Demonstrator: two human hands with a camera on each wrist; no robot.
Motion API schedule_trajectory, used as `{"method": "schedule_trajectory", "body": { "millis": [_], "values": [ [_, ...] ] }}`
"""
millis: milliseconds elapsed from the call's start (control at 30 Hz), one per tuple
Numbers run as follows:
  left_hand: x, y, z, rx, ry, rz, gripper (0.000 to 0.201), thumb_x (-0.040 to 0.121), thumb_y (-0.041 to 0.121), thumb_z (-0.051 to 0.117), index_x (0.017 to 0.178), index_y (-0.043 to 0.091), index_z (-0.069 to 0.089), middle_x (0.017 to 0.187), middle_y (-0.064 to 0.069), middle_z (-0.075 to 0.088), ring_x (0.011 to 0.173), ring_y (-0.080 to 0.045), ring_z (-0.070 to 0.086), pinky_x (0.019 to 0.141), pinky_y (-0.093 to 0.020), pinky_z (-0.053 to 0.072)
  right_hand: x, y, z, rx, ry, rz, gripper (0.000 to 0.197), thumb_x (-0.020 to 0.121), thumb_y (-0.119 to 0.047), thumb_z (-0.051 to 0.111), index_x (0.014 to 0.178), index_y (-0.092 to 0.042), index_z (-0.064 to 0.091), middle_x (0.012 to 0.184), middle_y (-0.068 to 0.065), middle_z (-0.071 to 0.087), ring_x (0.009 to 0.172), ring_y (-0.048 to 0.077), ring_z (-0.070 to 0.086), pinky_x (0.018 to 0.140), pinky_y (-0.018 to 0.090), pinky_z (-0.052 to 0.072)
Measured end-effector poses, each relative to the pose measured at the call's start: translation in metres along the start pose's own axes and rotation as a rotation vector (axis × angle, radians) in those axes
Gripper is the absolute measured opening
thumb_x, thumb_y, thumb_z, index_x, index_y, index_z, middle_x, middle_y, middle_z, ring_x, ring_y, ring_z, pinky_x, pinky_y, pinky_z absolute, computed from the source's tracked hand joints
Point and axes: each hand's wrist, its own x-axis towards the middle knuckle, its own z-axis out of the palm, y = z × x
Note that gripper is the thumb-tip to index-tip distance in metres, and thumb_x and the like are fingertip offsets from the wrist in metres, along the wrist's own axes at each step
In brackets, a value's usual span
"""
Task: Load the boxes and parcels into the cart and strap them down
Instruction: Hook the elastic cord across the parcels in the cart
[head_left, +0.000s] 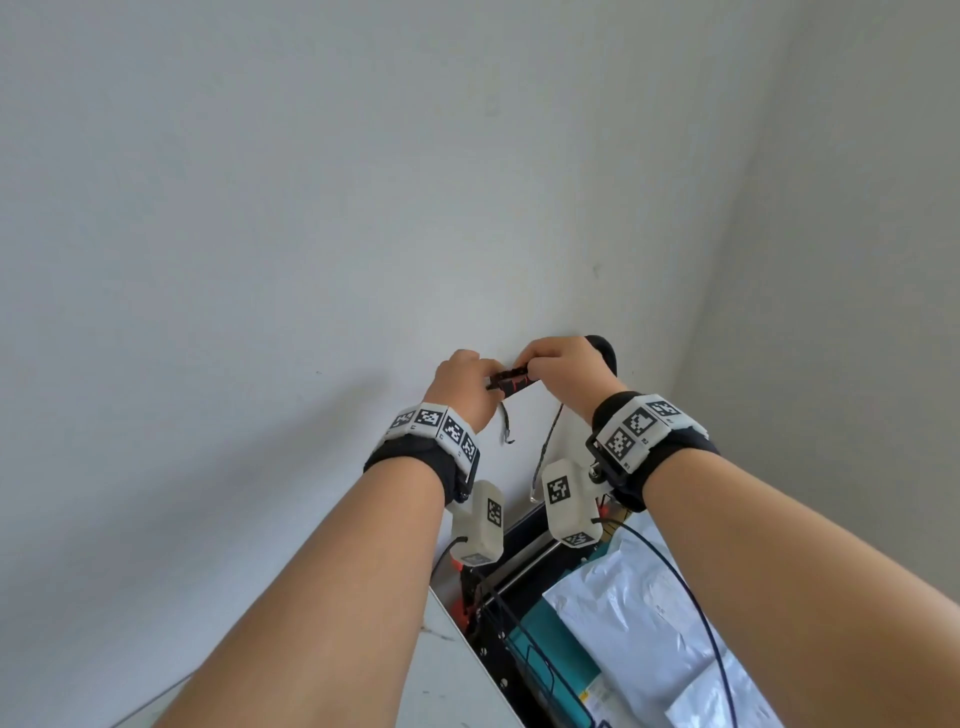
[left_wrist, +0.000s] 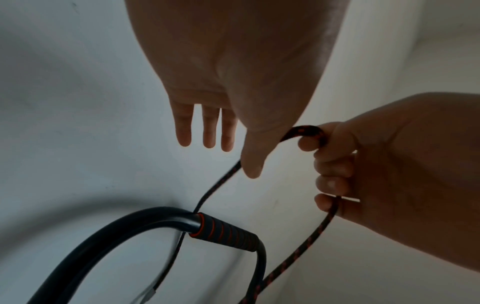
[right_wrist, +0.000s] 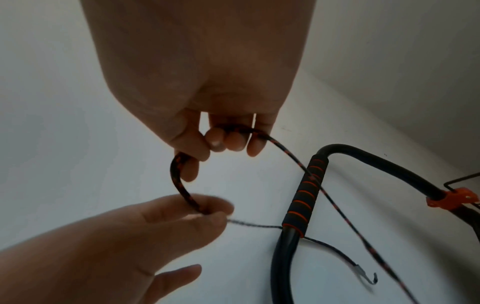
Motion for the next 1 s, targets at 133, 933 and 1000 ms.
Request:
{"method": "schedule_trajectory", "body": {
  "millis": [133, 933, 1000],
  "values": [
    [-0.026, -0.004, -0.024, 0.094, 0.099, -0.093, 0.020, 0.091, 0.022, 0.050, 0.087, 0.008, 0.065, 0.094, -0.011, 0.061, 0.091, -0.031, 0.060, 0.071, -0.034, 0.049, -0.021, -0.013, -0.002, 0.121, 0.132, 0.026, 0.029, 0.079, 0.004, 0.044, 0.067, -0.012, 0.065, 0.056, -0.005, 0.049, 0.053, 0.010, 0.039, 0.051, 0.020, 0.032],
    [-0.134, -0.039, -0.108, -0.482, 0.322, -0.260, 0.036, 0.098, 0.031, 0.038, 0.073, 0.012, 0.057, 0.061, -0.003, 0.063, 0.053, -0.021, 0.054, 0.061, -0.031, 0.050, -0.098, -0.021, 0.077, -0.187, -0.139, 0.014, 0.013, 0.081, -0.020, 0.073, 0.093, -0.016, 0.073, 0.083, -0.009, 0.063, 0.074, 0.006, 0.057, 0.068, 0.020, 0.044],
    [-0.139, -0.033, -0.109, -0.531, 0.312, -0.256, 0.037, 0.099, 0.030, 0.038, 0.077, 0.008, 0.058, 0.062, -0.005, 0.063, 0.050, -0.020, 0.053, 0.053, -0.027, 0.047, -0.104, -0.024, 0.084, -0.207, -0.144, 0.000, 0.018, 0.080, -0.022, 0.074, 0.098, -0.019, 0.073, 0.078, -0.013, 0.058, 0.069, 0.001, 0.052, 0.062, 0.017, 0.039]
  ]
}}
